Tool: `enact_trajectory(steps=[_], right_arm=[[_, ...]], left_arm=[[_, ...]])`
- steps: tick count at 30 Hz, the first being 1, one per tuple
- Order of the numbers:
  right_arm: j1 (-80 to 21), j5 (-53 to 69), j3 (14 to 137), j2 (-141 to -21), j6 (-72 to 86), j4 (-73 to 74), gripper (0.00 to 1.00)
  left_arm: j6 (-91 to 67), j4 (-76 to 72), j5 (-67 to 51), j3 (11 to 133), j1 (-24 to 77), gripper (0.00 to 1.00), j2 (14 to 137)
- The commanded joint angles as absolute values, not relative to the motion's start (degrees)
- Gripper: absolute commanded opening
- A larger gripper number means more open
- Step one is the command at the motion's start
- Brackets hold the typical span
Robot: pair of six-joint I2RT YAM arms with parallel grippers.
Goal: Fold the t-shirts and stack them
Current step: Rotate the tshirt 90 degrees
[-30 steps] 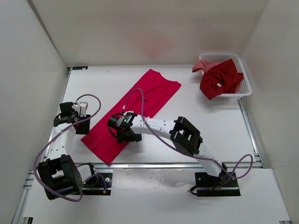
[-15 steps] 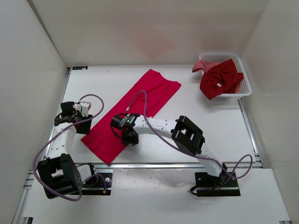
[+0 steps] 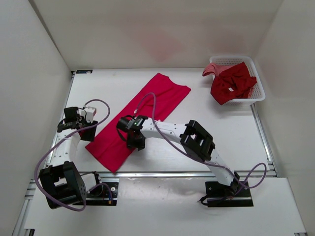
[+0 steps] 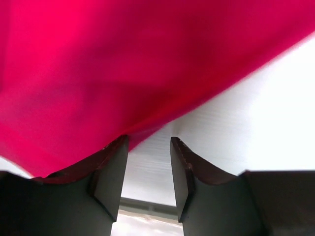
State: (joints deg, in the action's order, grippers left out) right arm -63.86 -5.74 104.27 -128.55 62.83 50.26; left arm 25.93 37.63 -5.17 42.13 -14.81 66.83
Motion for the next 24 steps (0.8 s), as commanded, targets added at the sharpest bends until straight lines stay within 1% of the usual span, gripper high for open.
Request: enact_trajectory(steps=[1, 6, 7, 8, 11, 15, 18, 21, 22, 24], right_arm=[[-64.69, -9.84, 112.22, -130.86, 62.4, 53.33, 0.4], [-66.18, -12.74, 121.8, -134.73, 62.67, 59.4, 0.39], [-66.09, -11.96, 122.43, -135.0, 62.75, 59.5, 0.4], [-66.18, -11.52, 123.3, -135.26, 62.58, 60.46, 0.39], [-65.92, -9.59, 121.65, -135.7, 63.37, 60.82, 0.4], [-65.57, -8.09, 120.24, -136.58, 64.42, 63.36, 0.52], [-65.74, -8.44, 118.31, -135.44, 65.21, 64.25, 0.57], [-65.92, -7.73, 116.46, -134.56, 66.18, 61.97, 0.56], [-65.66, -7.56, 116.8, -134.91, 65.83, 61.7, 0.56], [-65.22, -8.17, 118.9, -136.31, 66.01, 62.92, 0.56]], left_arm=[[26.63, 36.48, -5.63, 42.54, -14.42, 0.68, 66.18], [26.98, 36.56, -5.63, 42.36, -13.45, 0.67, 65.91], [26.98, 36.82, -5.8, 42.54, -13.27, 0.67, 65.92], [26.98, 37.09, -6.41, 42.45, -13.18, 0.68, 66.18], [27.33, 37.79, -7.47, 43.15, -12.57, 0.67, 66.88], [27.33, 37.71, -7.73, 43.42, -12.56, 0.67, 67.32], [27.77, 37.45, -8.0, 43.33, -12.39, 0.67, 67.68], [27.69, 37.0, -8.0, 42.72, -12.48, 0.67, 67.76], [27.77, 37.0, -8.17, 42.54, -12.57, 0.66, 67.59], [27.77, 36.74, -8.61, 42.36, -12.83, 0.67, 67.85]])
